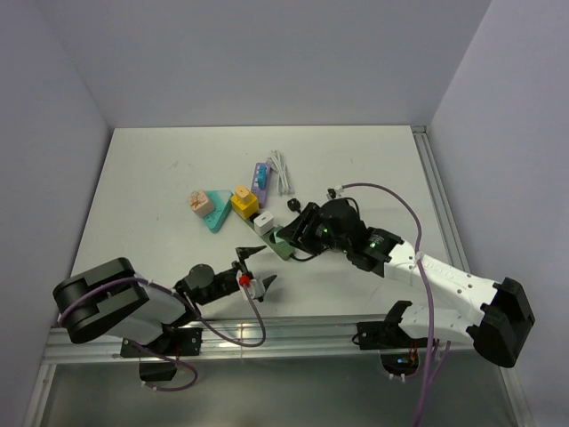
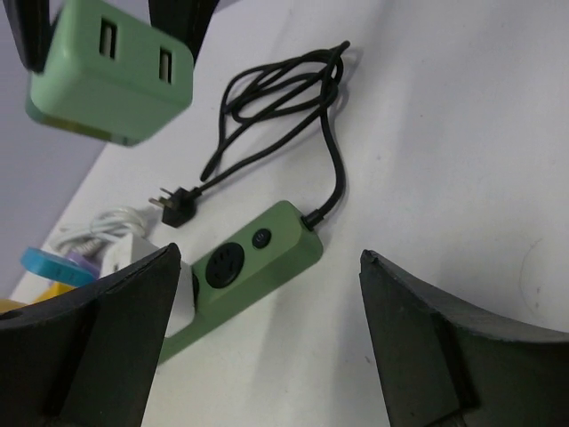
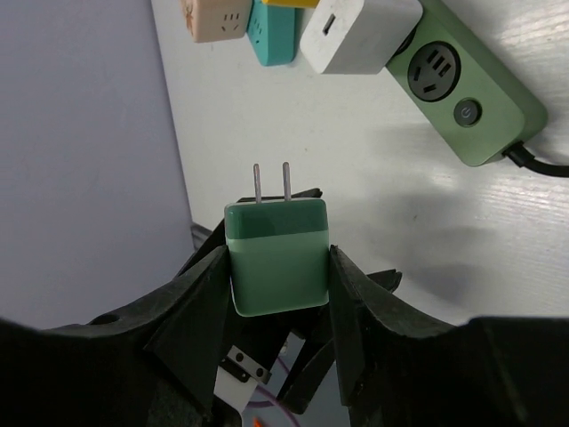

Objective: Insert the plug
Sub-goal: Pick up the plug from the center of the board.

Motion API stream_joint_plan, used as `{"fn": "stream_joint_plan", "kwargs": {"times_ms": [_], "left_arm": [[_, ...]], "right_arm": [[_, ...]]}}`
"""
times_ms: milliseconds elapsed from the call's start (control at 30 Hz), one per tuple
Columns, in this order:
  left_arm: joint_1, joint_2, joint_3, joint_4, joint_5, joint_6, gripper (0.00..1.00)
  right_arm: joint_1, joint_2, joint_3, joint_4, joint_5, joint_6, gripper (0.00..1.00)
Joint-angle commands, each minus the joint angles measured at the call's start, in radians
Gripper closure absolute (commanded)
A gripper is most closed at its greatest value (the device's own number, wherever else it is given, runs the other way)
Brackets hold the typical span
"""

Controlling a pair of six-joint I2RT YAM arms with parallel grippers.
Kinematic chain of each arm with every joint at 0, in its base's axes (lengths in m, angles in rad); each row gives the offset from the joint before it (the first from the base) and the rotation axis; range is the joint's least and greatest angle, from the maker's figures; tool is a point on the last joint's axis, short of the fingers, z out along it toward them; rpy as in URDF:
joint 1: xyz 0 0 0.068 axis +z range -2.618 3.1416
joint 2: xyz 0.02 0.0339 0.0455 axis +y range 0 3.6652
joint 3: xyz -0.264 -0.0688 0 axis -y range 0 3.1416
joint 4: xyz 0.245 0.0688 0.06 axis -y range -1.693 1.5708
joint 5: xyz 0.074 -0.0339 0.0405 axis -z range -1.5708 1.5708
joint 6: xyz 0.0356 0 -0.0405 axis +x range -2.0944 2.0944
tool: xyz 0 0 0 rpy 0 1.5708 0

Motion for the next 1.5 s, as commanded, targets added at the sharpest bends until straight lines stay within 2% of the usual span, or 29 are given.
{"fn": "stream_joint_plan", "kwargs": {"times_ms": [0, 133, 400, 700, 800, 900, 967, 1100, 1167, 1200, 1233, 1267, 1367, 1400, 1467], "left_arm": [[-0.016, -0.036, 0.031, 0.468, -0.01, 0.116, 0.13], [-0.027, -0.052, 0.036, 0.5, -0.03, 0.159, 0.1], [-0.041, -0.128, 0.06, 0.425, -0.043, 0.217, 0.1], [-0.048, -0.169, 0.097, 0.31, 0.01, 0.263, 0.19], [-0.048, -0.18, 0.102, 0.281, 0.022, 0.274, 0.37], [-0.05, -0.189, 0.109, 0.236, 0.042, 0.267, 0.44], [-0.051, -0.183, 0.106, 0.249, 0.036, 0.27, 0.52], [-0.053, -0.166, 0.106, 0.275, 0.003, 0.27, 0.57], [-0.053, -0.16, 0.109, 0.269, -0.001, 0.27, 0.62], [-0.053, -0.157, 0.111, 0.269, -0.004, 0.268, 0.64], [-0.053, -0.152, 0.112, 0.27, -0.016, 0.265, 0.68], [-0.053, -0.149, 0.114, 0.278, -0.021, 0.262, 0.71], [-0.053, -0.145, 0.109, 0.287, -0.038, 0.259, 0.81], [-0.053, -0.145, 0.111, 0.278, -0.04, 0.257, 0.9], [-0.053, -0.155, 0.12, 0.25, -0.052, 0.242, 0.99]], "right_arm": [[0.008, -0.029, -0.016, 0.064, -0.044, 0.035, 0.76], [0.02, -0.027, -0.021, 0.026, -0.039, 0.047, 0.76], [0.033, -0.049, -0.051, 0.012, -0.047, 0.098, 0.76], [0.057, -0.04, -0.067, 0.053, -0.081, 0.141, 0.77], [0.06, -0.029, -0.053, 0.033, -0.081, 0.141, 0.77], [0.063, -0.027, -0.042, 0.036, -0.079, 0.145, 0.77], [0.062, -0.029, -0.047, 0.05, -0.085, 0.156, 0.77], [0.066, -0.03, -0.045, 0.061, -0.09, 0.158, 0.77], [0.069, -0.03, -0.045, 0.068, -0.095, 0.156, 0.74], [0.071, -0.03, -0.047, 0.074, -0.101, 0.156, 0.69], [0.072, -0.03, -0.047, 0.081, -0.101, 0.152, 0.55], [0.072, -0.032, -0.05, 0.087, -0.099, 0.147, 0.47], [0.072, -0.05, -0.06, 0.101, -0.087, 0.142, 0.36], [0.072, -0.06, -0.061, 0.099, -0.082, 0.144, 0.35], [0.072, -0.067, -0.067, 0.107, -0.082, 0.144, 0.31]]}}
